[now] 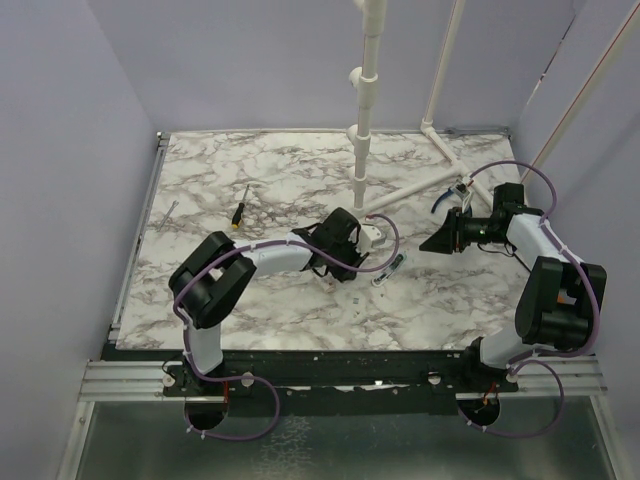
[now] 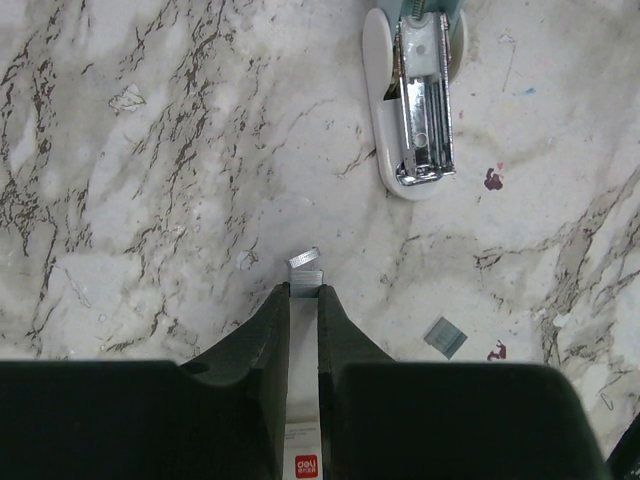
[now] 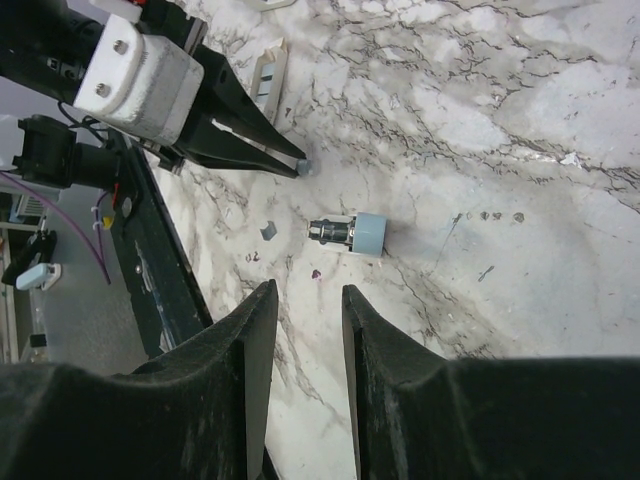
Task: Load the staples into the stapler
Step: Adjust the staple.
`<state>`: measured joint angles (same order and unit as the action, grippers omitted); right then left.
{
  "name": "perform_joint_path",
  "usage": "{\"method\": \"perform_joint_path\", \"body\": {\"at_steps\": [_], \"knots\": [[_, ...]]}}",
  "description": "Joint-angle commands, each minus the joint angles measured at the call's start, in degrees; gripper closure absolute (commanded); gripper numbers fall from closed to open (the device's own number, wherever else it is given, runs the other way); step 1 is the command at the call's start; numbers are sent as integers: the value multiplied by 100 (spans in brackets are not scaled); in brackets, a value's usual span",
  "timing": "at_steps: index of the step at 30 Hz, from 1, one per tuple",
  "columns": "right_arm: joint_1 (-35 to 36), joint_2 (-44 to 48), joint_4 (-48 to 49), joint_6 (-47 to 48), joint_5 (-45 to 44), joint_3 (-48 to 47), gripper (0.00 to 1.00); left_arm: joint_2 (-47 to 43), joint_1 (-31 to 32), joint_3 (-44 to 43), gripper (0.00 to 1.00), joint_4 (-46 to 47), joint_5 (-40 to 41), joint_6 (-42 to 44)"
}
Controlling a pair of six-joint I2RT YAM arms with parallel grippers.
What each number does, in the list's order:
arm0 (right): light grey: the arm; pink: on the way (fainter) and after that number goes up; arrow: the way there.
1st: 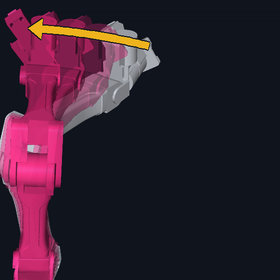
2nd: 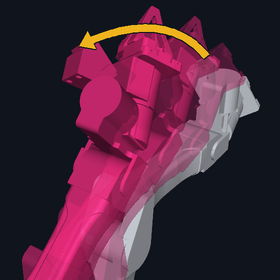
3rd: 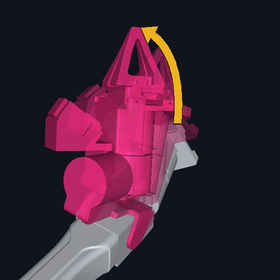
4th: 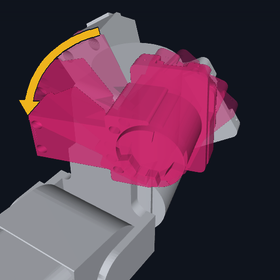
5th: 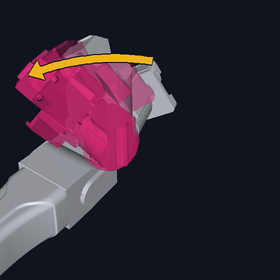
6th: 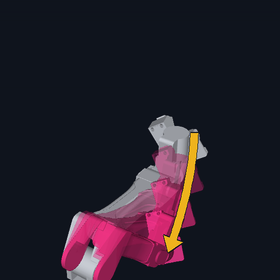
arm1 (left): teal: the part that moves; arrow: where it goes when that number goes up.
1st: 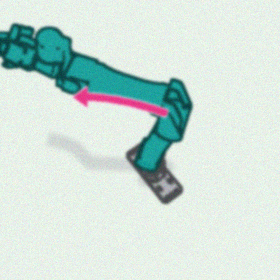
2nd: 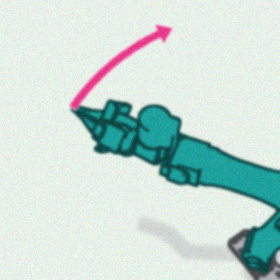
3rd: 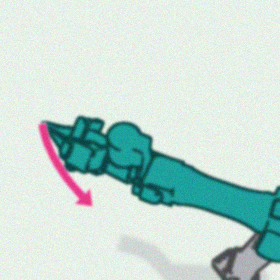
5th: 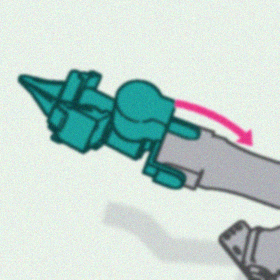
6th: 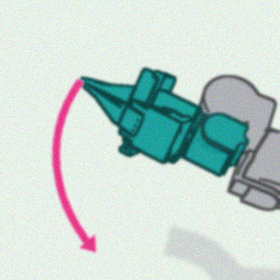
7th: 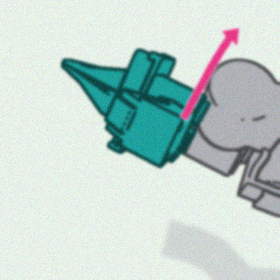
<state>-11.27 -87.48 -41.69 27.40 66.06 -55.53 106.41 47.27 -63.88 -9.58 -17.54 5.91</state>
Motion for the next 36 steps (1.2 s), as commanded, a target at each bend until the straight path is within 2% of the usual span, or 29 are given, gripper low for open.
{"method": "perform_joint_path", "body": {"at_steps": [1,7,11,17,25,30,36], "knots": [[-40,-32,-112,176,67,-47,64,-597,6,-49,100,-324,-79,456],[-30,67,-222,394,104,-17,63,-990,-3,57,100,-443,-759,905],[37,95,-607,903,477,-143,62,-1181,2,8,100,-379,-1274,1353],[742,165,-602,1053,492,-275,62,-1573,2,198,100,9,-2059,2395],[1680,-495,-578,972,802,-626,62,-1614,10,96,100,91,-2005,2661],[1880,-1078,-1114,1328,1127,-1026,64,-1526,33,26,100,91,-1784,2522],[2069,-1443,-1231,1442,1233,-1104,66,-1419,75,-26,100,182,-1553,2370]]}}
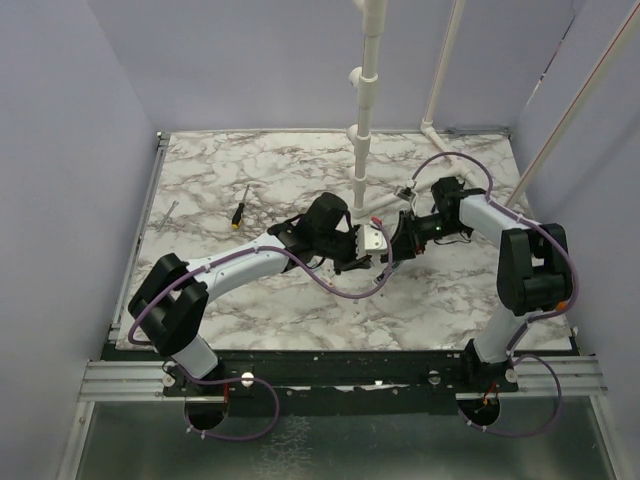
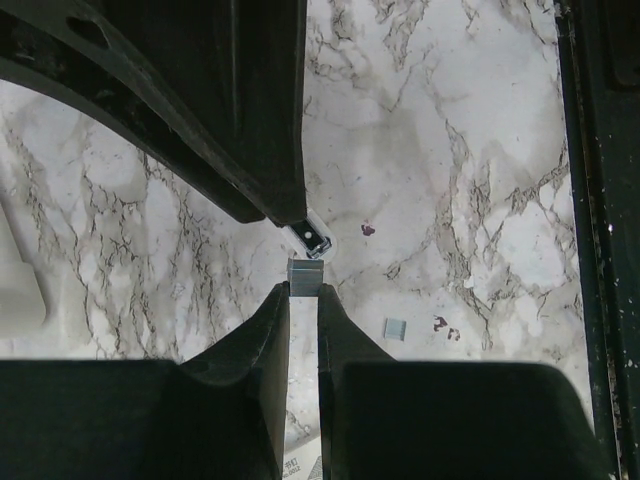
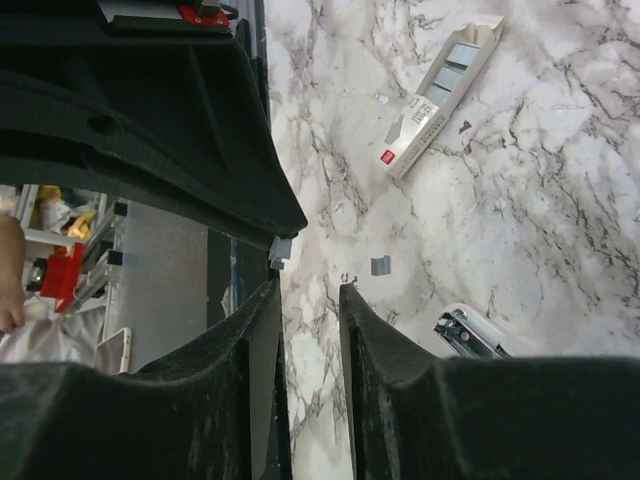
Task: Load the staples into the stapler
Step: Adjust the staple.
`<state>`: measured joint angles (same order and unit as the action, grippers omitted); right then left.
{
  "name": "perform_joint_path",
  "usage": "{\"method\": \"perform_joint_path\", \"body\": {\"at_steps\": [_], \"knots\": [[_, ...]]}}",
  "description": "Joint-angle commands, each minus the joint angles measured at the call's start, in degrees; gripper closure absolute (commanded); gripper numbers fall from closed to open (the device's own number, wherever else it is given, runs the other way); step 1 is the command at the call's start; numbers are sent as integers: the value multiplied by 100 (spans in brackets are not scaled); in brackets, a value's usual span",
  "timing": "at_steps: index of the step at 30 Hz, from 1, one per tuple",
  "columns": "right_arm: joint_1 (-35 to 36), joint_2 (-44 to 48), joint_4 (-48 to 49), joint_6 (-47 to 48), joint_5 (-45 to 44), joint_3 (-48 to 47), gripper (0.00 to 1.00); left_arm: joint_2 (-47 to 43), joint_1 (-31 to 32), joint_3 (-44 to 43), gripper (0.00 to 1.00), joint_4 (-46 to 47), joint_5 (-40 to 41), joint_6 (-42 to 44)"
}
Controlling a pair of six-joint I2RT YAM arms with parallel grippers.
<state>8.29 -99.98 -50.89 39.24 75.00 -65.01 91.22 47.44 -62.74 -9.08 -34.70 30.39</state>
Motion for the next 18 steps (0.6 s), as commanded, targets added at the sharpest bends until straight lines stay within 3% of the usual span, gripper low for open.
{"method": "perform_joint_path", "body": {"at_steps": [1,15,18], "knots": [[138,-230,-353,295,340,-172,66,118,66,-148,100,154,203,-96],[363,-376,-395,342,343,-205,66,238,110,-247,100,196,385,-209],[396,-427,-386,330,341,-230,71,247,120,-255,100,196,385,-218]]}}
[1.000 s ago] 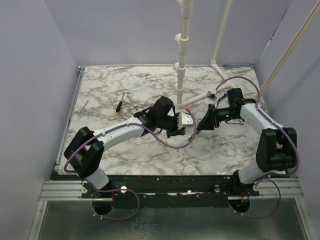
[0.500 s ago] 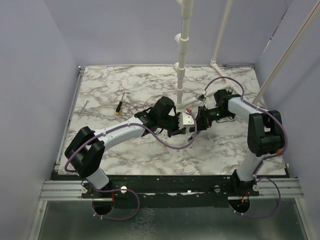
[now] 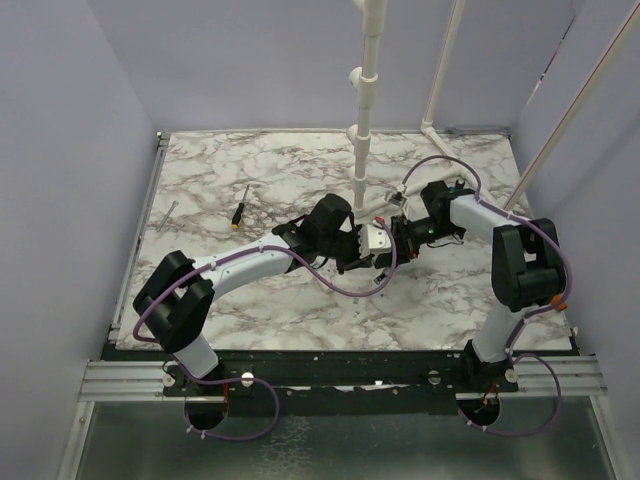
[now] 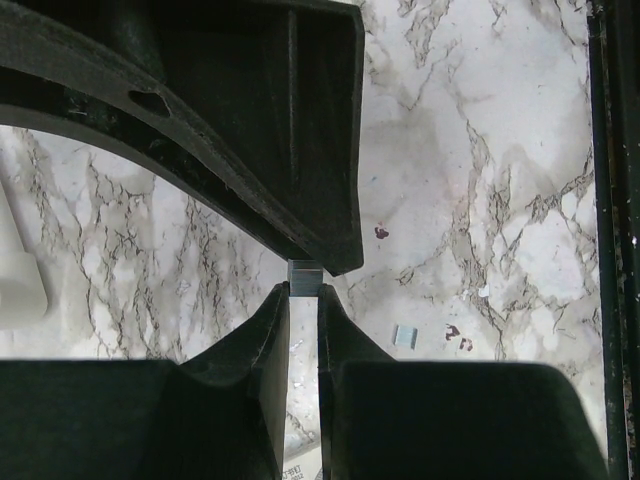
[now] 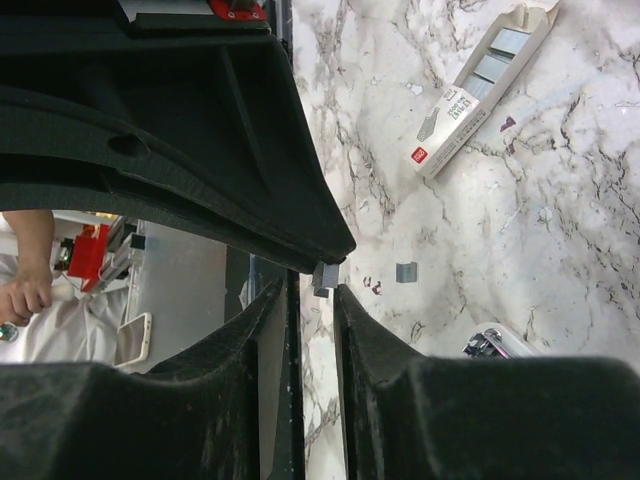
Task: Load the staples into the stapler
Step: Adjust the staple.
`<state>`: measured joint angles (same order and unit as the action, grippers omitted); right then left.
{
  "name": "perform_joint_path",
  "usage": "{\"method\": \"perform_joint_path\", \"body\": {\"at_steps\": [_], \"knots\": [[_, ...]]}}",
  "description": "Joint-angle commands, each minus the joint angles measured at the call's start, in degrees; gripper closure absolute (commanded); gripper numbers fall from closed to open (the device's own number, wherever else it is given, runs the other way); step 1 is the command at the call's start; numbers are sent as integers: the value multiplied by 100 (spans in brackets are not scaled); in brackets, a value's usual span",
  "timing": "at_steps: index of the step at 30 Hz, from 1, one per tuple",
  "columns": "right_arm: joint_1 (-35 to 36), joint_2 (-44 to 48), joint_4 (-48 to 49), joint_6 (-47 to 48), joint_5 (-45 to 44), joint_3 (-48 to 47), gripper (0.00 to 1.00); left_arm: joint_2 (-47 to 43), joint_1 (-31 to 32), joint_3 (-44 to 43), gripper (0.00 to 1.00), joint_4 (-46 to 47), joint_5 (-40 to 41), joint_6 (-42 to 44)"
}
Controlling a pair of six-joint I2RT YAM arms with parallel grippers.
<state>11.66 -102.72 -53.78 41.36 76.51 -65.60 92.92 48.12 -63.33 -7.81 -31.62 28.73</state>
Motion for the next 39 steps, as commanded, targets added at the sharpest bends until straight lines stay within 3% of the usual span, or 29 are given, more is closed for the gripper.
{"method": "perform_joint_path", "body": {"at_steps": [1,4,14,32,39], "knots": [[64,-174,-104,116,199,-184,73,77,54,-197,100,68,77,-52],[64,-229,-181,168,227,-245,81,86,56,-189,100,63,81,-50],[64,-309,-410,337,128,-360,96,31,54,-108,100,66,81,40],[35,-48,-317,327,-502,-274,99,-227,44,207,100,35,102,318],[-344,380,1044,-1183,-1412,-41,99,-221,71,235,100,-50,344,5]]}}
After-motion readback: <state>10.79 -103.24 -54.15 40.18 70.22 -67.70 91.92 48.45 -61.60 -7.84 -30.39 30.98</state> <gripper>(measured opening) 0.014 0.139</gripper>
